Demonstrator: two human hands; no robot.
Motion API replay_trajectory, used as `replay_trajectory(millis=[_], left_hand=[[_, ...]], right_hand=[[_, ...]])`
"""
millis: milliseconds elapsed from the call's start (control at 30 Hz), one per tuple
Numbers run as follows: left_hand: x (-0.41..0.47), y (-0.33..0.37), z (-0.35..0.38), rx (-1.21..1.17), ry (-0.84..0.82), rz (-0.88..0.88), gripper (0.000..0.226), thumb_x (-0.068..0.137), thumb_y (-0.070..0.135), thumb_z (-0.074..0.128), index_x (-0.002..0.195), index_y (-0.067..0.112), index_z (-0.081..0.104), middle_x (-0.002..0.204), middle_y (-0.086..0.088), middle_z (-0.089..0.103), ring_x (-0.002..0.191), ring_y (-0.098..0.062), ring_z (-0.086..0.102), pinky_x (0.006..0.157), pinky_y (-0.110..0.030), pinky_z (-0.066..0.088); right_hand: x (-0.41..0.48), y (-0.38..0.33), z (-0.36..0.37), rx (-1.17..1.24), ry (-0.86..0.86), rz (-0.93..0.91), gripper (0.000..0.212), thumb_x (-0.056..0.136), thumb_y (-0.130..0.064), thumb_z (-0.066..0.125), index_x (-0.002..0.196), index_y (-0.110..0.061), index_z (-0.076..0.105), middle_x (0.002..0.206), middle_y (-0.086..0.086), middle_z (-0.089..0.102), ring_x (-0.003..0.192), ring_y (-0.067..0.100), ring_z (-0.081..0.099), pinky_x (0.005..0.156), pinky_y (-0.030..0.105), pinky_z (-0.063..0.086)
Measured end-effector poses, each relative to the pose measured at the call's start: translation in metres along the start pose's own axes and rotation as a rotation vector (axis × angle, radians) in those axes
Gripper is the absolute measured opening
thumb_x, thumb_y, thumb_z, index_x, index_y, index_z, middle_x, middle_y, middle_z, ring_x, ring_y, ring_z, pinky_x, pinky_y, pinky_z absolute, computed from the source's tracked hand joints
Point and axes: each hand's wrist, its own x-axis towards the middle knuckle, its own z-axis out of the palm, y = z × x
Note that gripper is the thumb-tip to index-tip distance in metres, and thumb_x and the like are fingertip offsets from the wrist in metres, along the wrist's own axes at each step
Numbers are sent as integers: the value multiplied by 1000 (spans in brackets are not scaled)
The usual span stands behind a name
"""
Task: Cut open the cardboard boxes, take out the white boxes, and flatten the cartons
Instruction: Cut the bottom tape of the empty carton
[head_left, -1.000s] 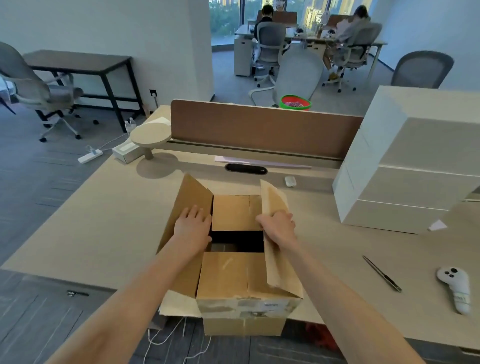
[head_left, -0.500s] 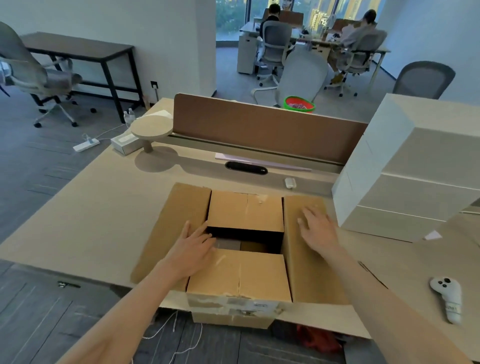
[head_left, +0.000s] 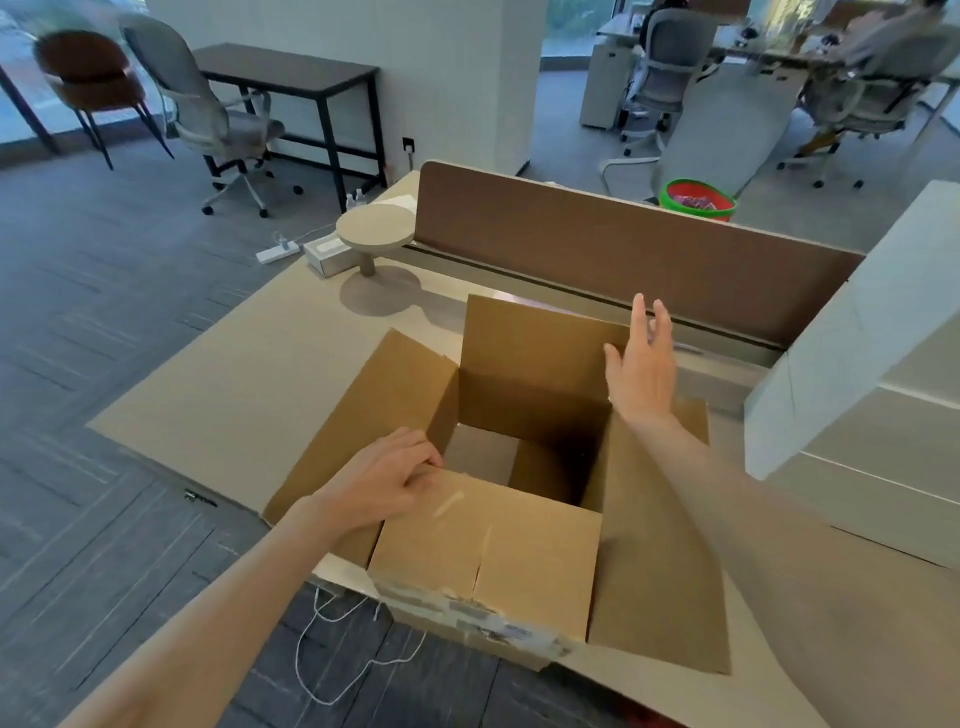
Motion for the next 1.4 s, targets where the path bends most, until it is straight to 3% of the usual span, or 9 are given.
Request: replay_trajectory(millis=[133,233,533,667,867,1000,1200,1300,1400], left_hand=[[1,10,-1,-60,-3,-95,13,93,14,53,102,20,60,99,14,54,92,-4,51,83,-25,46],[-1,14,1,-146,2,-153,17,93,10,49,98,23,59,97,16,53,86,-3,54,79,-27,47],[-3,15,-59,-281,351,-117,16,91,3,59,87,18,63,89,13,54,91,1,53,78,-7,40],[-12,0,-107,-278,541,-19,13,87,7,66,96,16,65,101,8,56,92,2,51,85,-21,46],[-54,-73,-161,-466,655,-316,91,70,32,85,143,18,32,132,6,39,122,-13,37,102,-30,32],[-86,-139,-218,-421,487,-431,51,79,41,76,118,14,59,105,2,65,100,-19,62,88,-38,52],[-133,-194,-329,-451,758,-376,32,72,46,76,88,22,62,88,2,64,83,-17,62,77,-34,52],[-157,-233,-372,-453,801,-440,30,78,37,78,94,16,65,92,-1,66,86,-18,63,75,-30,51],[-184,-271,-411,-426,850,-493,25,81,29,76,96,14,64,85,5,62,79,-11,59,64,-20,42]], right_hand=[[-2,2,30,-408,-394,-169,52,103,-30,41,152,-24,25,162,8,3,149,32,-1,119,56,9],[-15,5,35,-465,-676,-110,48,103,-40,27,147,-22,35,158,7,25,148,31,12,115,65,1],[-74,-104,-66,246,-1108,-220,68,82,-80,36,119,-31,66,114,-13,67,106,7,61,97,30,46],[-82,-161,-86,282,-922,-522,28,91,-38,62,71,-18,64,62,-10,55,55,4,49,57,22,40],[-62,-241,-103,411,-591,-509,30,91,-24,65,72,-2,65,55,2,47,49,10,43,52,21,35],[-55,-315,-117,605,-453,-514,39,92,-20,65,67,8,55,54,5,43,48,9,41,51,13,33],[-35,-436,-106,446,-192,-401,19,95,-29,58,108,-15,60,98,2,66,92,20,61,79,33,47],[-46,-489,-94,241,-83,-389,49,97,-30,52,142,-15,40,141,6,48,129,27,45,104,45,39],[-71,-531,-62,88,267,-643,34,95,-25,57,126,-12,58,130,7,58,119,28,53,98,43,40]])
